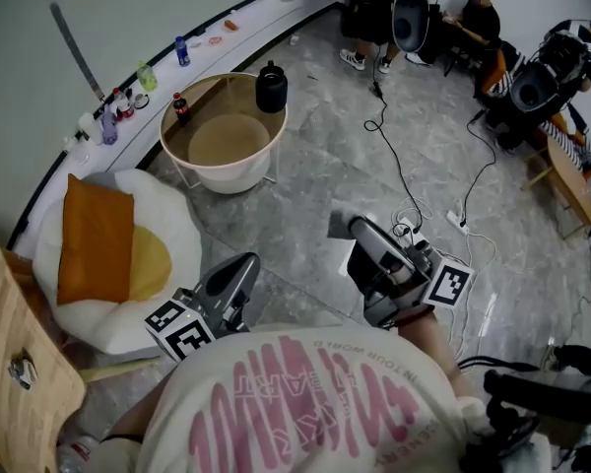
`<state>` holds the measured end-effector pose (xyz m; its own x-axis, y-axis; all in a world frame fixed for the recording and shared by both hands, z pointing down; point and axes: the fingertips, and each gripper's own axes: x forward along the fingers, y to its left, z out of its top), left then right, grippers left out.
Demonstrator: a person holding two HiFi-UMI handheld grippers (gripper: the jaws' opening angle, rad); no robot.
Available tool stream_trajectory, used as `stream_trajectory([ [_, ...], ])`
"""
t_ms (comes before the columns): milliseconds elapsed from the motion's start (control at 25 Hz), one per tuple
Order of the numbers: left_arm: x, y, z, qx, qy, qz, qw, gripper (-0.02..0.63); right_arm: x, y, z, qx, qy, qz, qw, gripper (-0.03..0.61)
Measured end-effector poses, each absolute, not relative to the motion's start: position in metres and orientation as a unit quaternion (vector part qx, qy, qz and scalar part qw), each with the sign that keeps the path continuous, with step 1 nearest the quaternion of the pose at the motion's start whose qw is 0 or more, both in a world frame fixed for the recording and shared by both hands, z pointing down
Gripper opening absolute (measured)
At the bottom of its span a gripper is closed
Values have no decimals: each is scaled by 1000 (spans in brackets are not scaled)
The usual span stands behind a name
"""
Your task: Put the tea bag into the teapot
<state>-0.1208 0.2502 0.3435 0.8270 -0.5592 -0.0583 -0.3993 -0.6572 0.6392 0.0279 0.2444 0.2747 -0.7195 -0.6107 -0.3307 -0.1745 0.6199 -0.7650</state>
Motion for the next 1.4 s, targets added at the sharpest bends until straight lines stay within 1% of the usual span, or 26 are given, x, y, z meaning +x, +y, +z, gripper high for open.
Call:
stream_trajectory([
  [200, -98, 221, 347, 901, -266, -119, 321, 9, 48, 218, 275, -230, 847, -377, 297, 86],
  [400, -70, 175, 338, 895, -300, -132, 304, 9, 84, 170, 270, -213, 853, -383, 282, 86],
  [600, -21, 142, 356, 896, -300, -113, 309, 9, 129, 126, 277, -200, 856, -392, 269, 86],
  [760, 26, 116, 345, 896, -300, -104, 309, 9, 166, 89, 280, -177, 852, -412, 271, 86],
  [920, 68, 106, 353, 896, -298, -95, 317, 9, 186, 68, 283, -147, 856, -425, 255, 86],
  [1040, 74, 102, 356, 891, -307, -100, 319, 9, 193, 62, 293, -129, 856, -433, 249, 86],
  [1160, 67, 90, 345, 880, -331, -126, 316, 9, 202, 51, 299, -116, 856, -434, 256, 86],
  [1280, 48, 71, 323, 872, -369, -149, 286, 9, 200, 37, 286, -104, 853, -436, 267, 86],
  [1400, 39, 62, 314, 872, -392, -141, 258, 9, 200, 31, 282, -98, 856, -430, 272, 86],
])
